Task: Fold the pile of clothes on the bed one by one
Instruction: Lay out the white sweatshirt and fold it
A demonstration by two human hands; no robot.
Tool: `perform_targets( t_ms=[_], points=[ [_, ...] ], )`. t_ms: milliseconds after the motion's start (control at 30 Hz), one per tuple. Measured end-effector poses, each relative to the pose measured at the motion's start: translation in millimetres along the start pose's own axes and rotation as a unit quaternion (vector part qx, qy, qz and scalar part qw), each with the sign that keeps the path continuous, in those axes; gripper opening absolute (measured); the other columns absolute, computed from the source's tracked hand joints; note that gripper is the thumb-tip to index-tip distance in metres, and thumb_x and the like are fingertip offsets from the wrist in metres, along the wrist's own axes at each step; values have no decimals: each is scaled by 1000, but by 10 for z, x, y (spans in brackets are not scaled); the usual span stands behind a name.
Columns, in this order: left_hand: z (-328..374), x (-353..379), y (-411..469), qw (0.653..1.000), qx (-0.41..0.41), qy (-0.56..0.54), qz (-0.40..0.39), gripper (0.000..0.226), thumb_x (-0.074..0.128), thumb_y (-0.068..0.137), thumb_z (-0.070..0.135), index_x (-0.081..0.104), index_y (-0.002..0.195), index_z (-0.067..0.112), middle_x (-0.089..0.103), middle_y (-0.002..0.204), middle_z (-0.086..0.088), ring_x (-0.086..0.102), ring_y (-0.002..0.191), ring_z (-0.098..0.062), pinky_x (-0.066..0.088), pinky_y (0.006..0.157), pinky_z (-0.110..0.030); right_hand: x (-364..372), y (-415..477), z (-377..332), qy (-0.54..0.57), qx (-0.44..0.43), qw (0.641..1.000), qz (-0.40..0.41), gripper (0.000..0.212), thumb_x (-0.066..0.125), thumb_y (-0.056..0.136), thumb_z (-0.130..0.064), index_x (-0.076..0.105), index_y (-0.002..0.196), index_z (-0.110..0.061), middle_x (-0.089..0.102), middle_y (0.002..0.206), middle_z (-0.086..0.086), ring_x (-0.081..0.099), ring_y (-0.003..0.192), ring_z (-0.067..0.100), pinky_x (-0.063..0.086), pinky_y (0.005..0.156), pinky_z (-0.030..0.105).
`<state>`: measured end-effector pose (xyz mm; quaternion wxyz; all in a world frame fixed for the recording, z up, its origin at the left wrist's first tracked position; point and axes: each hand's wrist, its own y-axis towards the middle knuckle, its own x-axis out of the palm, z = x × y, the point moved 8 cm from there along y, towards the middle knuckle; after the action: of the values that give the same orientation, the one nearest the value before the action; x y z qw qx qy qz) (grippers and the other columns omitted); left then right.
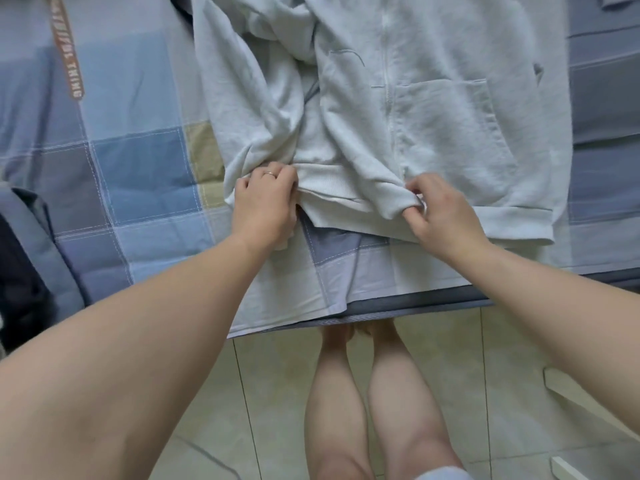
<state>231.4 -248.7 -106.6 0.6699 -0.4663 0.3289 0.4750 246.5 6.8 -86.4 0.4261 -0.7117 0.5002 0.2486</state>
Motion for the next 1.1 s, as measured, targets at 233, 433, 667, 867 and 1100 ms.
perform_targets(
  t_ms=[233,433,667,867,1100],
  points=[
    [49,-198,-311,997,25,-54,-42,10,53,96,10,47,89,14,55,77,0,52,74,-30,34,69,-39,-258,-197,-41,5,-26,1000,-6,27,61,79,6,42,76,-14,43,80,2,39,70,26,29,58,35],
    [40,-28,-521,993,-18,-14,-114,6,57,95,14,55,95,18,66,89,0,59,85,-28,39,79,-38,-250,-385,207,-21,15,997,-69,25,61,92,-5,56,115,-14,50,76,-5,51,77,24,41,64,38],
    [-136,69,-671,986,-102,61,-113,4,51,88,12,53,91,13,62,87,-12,58,84,-39,39,73,-40,119,-432,-246,-113,-115,979,-126,66,74,82,-18,50,144,-17,48,142,11,43,129,36,38,102,50],
    [-719,-64,-1206,968,-222,71,-95,9,49,86,4,54,90,10,62,88,-22,57,81,-41,39,67,-41,709,-277,-279,-232,-78,934,-262,66,70,86,-37,37,143,-27,20,161,7,24,145,30,34,110,54],
    [-796,117,-1363,948,-284,-129,-67,50,71,88,32,44,126,16,53,128,-11,54,114,-34,47,94,-48,900,-132,-554,-301,-147,923,-189,77,75,81,-39,35,144,-25,29,151,9,31,137,34,30,107,52]
  ],
)
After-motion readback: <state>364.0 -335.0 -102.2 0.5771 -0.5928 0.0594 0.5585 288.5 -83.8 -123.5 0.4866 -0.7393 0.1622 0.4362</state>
